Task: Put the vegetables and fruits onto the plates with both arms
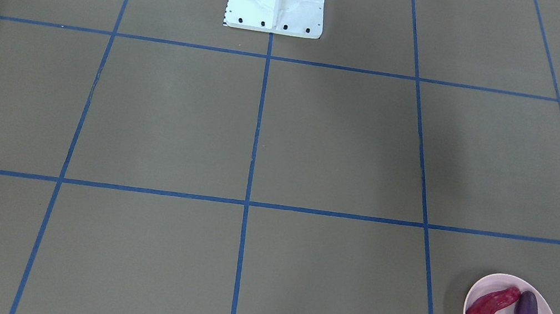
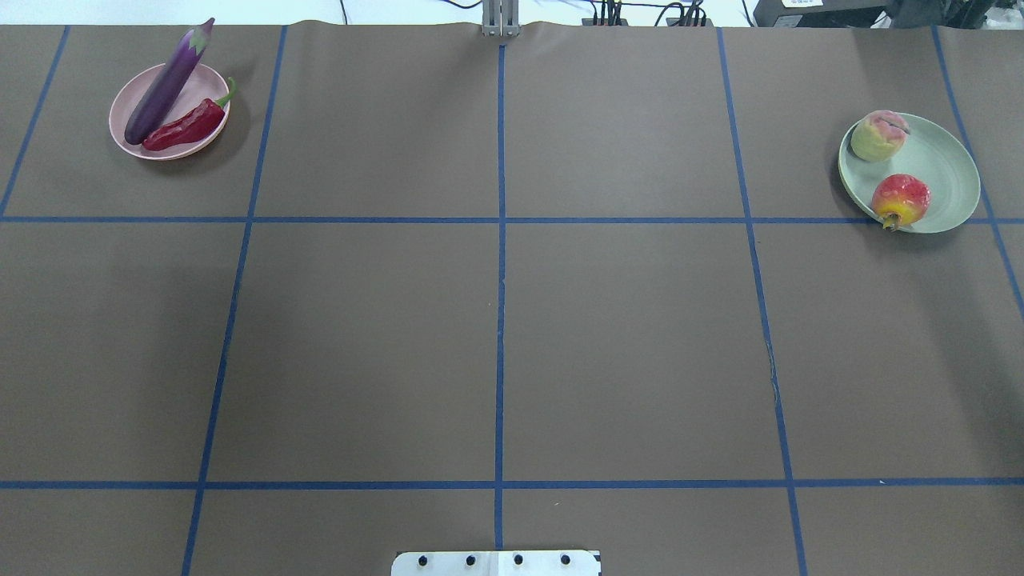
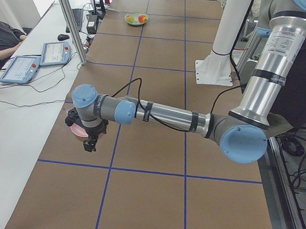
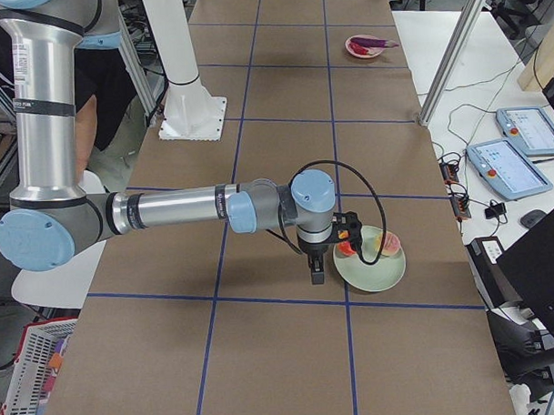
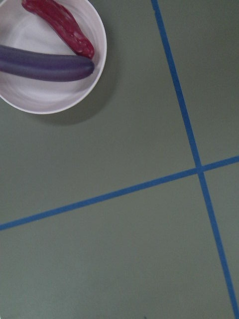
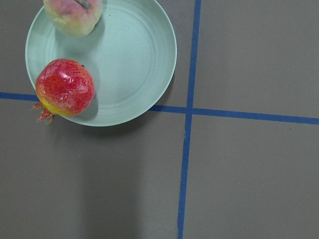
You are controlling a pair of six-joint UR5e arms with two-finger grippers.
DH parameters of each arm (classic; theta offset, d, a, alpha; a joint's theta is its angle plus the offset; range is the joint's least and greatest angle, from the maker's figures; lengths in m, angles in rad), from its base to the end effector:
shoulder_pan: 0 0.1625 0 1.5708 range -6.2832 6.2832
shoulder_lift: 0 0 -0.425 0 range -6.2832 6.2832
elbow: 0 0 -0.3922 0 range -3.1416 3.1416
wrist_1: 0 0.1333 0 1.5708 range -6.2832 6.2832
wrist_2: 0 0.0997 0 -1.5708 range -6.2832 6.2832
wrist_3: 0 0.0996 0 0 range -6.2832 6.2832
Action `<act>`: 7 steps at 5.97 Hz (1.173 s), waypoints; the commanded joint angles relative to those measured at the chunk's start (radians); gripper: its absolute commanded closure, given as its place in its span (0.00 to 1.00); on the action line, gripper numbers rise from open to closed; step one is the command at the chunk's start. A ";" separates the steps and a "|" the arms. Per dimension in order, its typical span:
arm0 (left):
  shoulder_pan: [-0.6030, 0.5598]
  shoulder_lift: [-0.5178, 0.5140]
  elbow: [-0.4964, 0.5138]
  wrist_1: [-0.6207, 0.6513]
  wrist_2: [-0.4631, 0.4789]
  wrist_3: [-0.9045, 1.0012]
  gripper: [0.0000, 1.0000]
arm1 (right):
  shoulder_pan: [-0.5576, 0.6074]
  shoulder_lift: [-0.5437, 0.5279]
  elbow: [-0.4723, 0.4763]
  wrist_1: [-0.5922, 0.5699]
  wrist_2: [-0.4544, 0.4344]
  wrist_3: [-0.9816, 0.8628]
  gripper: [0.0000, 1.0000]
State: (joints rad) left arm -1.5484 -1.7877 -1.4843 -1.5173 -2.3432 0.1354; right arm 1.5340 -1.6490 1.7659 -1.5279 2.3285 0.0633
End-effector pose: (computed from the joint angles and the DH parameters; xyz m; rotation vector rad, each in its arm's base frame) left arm -0.0507 -0.5865 0.5900 0.1167 0.7677 0.1795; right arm 0.0477 -0.4683 0.5960 0.1140 -0.7626 -0.0354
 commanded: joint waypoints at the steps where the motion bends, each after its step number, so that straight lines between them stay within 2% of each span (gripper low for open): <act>1: -0.018 0.108 -0.130 0.107 0.014 -0.029 0.00 | 0.000 0.000 0.001 0.000 -0.001 0.000 0.00; 2: -0.016 0.263 -0.271 0.050 0.092 -0.022 0.00 | 0.000 0.000 0.003 0.000 -0.001 0.000 0.00; 3: -0.016 0.331 -0.299 -0.002 0.085 -0.030 0.00 | 0.000 0.000 0.000 -0.001 0.000 0.000 0.00; 4: -0.016 0.332 -0.289 0.009 0.058 -0.033 0.00 | 0.000 0.000 0.000 -0.001 -0.001 0.000 0.00; 7: -0.021 0.332 -0.275 -0.001 0.059 -0.036 0.00 | -0.002 0.000 -0.002 -0.001 -0.001 0.001 0.00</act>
State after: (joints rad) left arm -1.5674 -1.4554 -1.7586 -1.5138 -2.2791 0.0983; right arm 1.5334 -1.6490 1.7649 -1.5294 2.3271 0.0641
